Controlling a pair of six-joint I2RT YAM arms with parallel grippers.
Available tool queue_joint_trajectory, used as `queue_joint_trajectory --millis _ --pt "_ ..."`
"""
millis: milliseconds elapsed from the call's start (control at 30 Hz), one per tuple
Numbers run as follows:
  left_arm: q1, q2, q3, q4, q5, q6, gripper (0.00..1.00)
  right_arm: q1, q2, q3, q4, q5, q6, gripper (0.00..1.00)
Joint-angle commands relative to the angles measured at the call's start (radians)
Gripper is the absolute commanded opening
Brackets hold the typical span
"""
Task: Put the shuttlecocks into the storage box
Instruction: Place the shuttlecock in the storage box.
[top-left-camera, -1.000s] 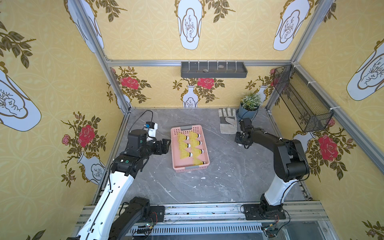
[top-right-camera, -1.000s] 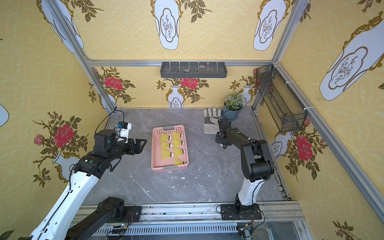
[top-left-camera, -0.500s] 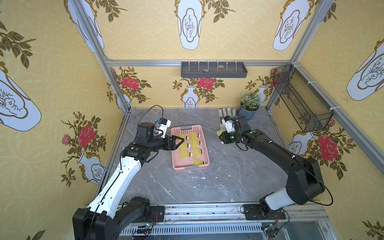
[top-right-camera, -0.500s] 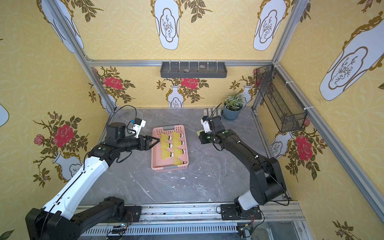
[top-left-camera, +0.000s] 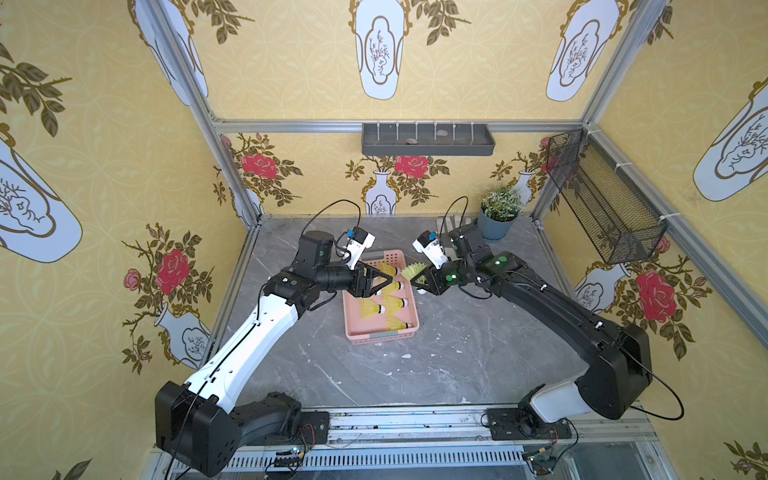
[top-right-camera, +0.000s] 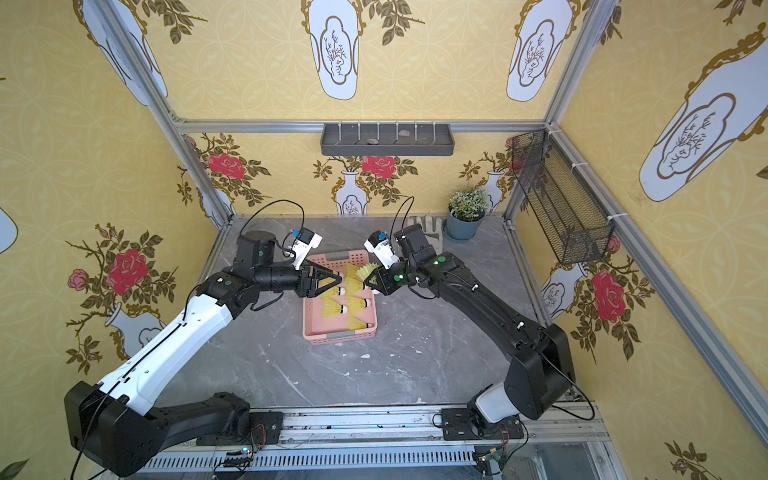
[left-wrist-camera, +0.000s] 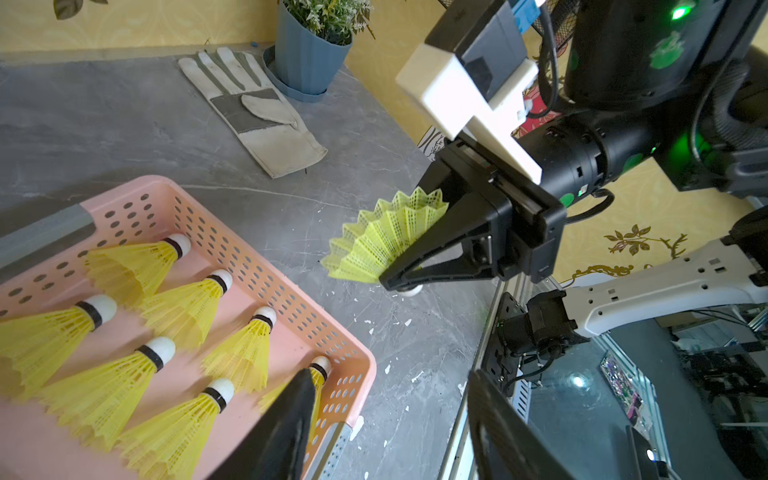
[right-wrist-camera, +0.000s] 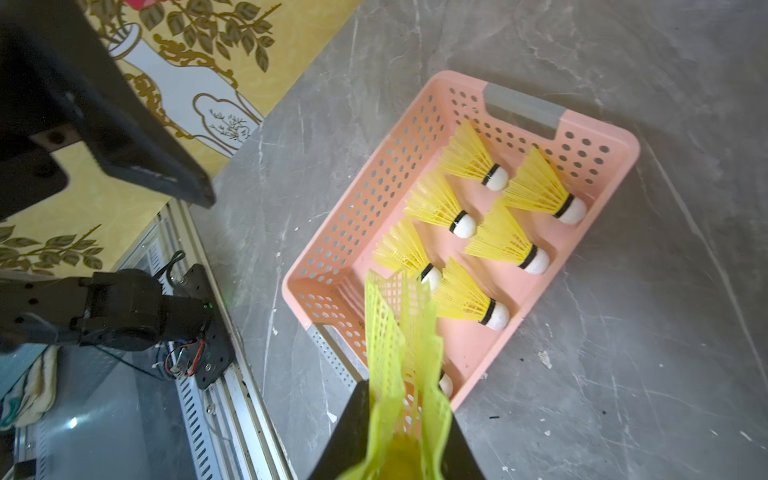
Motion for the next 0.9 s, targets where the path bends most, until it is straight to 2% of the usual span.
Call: queue_joint_trajectory --millis 0,467,600,700,867 --pt "-0.028 0.018 0.021 -0.010 0.004 0.075 0.56 0.014 0.000 0.020 -0.029 -0.078 -0.032 0.24" --pt "-0.055 0.055 0.068 -0.056 -0.058 0.141 0.55 0.037 0.009 0.053 -0.066 -0.084 -0.056 0.29" --pt "-0.055 0.065 0.074 -0.054 -0.050 0.146 0.56 0.037 0.012 0.048 -0.065 -0.093 -0.057 0.29" --pt "-0.055 0.075 0.079 -0.055 -0.031 0.154 0.56 0.038 0.012 0.051 -0.066 -0.101 -0.058 0.35" --pt "-0.057 0.080 0.081 -0.042 0.015 0.168 0.55 0.041 0.021 0.058 -0.081 -0.117 -0.065 0.35"
